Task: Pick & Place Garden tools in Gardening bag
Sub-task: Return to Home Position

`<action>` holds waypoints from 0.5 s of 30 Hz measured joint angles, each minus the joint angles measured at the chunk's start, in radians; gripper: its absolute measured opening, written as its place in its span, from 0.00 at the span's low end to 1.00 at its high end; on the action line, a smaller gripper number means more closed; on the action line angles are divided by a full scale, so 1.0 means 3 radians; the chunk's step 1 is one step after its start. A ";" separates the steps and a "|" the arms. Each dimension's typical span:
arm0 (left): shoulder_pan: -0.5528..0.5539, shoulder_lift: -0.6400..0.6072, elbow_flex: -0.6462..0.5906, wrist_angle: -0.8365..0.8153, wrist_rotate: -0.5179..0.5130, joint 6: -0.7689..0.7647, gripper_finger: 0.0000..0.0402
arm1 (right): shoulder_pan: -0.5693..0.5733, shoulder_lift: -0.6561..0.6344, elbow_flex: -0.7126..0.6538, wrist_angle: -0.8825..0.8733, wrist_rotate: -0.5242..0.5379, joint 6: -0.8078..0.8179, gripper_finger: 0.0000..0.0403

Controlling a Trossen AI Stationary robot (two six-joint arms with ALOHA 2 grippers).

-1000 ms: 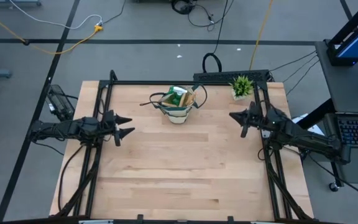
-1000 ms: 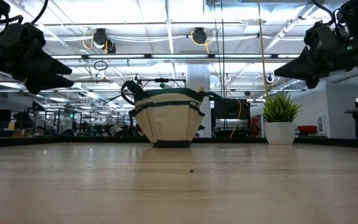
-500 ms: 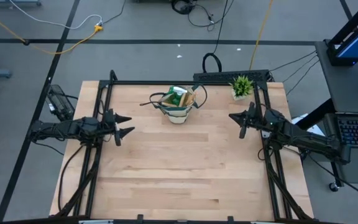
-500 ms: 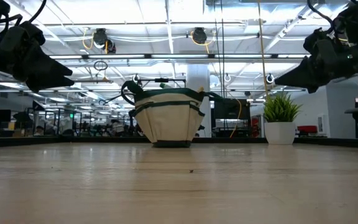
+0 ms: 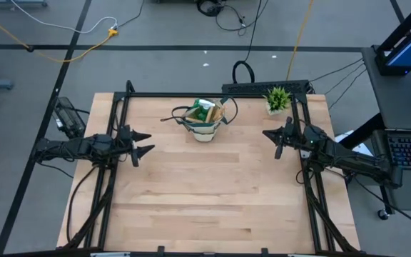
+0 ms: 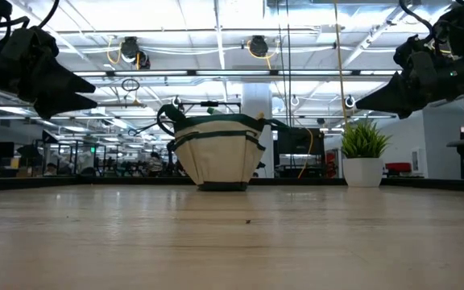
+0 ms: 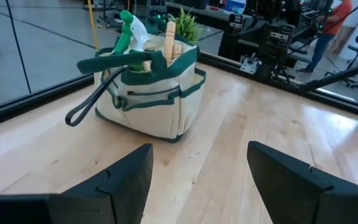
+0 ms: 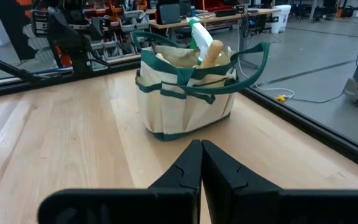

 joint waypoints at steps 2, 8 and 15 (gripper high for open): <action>0.0000 0.0000 0.0000 0.0000 0.0000 0.0014 0.66 | 0.0000 0.0000 0.0000 0.0001 0.0000 0.0001 0.00; 0.0000 0.0000 0.0000 0.0010 0.0001 0.0010 0.66 | 0.0000 0.0000 0.0000 0.0000 -0.0001 0.0002 0.00; 0.0000 0.0000 0.0000 0.0025 0.0003 0.0011 0.66 | 0.0001 0.0000 0.0000 0.0000 -0.0001 0.0003 0.00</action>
